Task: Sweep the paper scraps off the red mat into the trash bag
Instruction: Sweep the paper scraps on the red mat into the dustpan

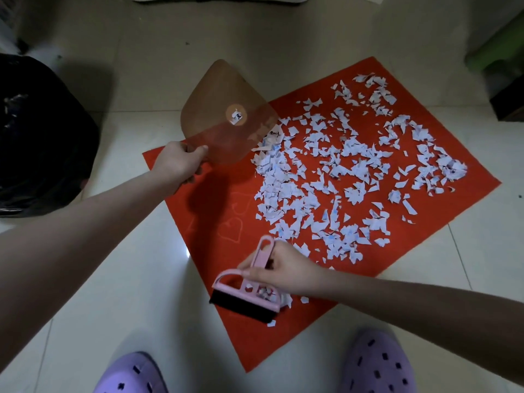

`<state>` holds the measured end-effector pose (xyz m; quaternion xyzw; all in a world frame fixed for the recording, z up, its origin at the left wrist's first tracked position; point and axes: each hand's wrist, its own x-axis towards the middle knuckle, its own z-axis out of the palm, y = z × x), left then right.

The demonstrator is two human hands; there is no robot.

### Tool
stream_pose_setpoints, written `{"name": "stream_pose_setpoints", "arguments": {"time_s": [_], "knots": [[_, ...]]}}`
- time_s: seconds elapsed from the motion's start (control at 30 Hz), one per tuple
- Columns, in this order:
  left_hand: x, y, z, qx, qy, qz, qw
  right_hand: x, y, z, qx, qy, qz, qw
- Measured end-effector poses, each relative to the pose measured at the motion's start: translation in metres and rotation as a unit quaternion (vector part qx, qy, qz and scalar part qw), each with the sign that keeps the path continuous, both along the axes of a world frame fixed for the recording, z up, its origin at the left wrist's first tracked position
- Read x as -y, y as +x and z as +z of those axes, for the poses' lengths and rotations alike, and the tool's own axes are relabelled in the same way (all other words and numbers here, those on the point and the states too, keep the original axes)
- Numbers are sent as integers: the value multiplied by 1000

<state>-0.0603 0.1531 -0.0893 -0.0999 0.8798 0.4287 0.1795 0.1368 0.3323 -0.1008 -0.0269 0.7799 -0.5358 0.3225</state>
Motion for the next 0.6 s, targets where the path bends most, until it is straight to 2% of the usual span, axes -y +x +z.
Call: {"name": "stream_pose_setpoints", "arguments": {"time_s": [0.13,0.2,0.27,0.43,0.5,0.6], "knots": [[-2,1,0,-3,3,-4,1000,2,21,-15,-40,23,22,999],[-3,1,0,-2,3,-6,1000,-3,18,-15,-60,42,-9,997],[-2,2,0,-1,3,-8,1000,-14,6,-5,-127,85,-49,987],[-2,3,0,4,6,-9,1000,-52,-32,26,-206,90,-247,943],[-3,3,0,5,3,-9,1000,-57,-37,29,-240,101,-255,931],[-5,3,-2,3,-1,-8,1000,-56,-34,31,-227,73,-239,941]]}}
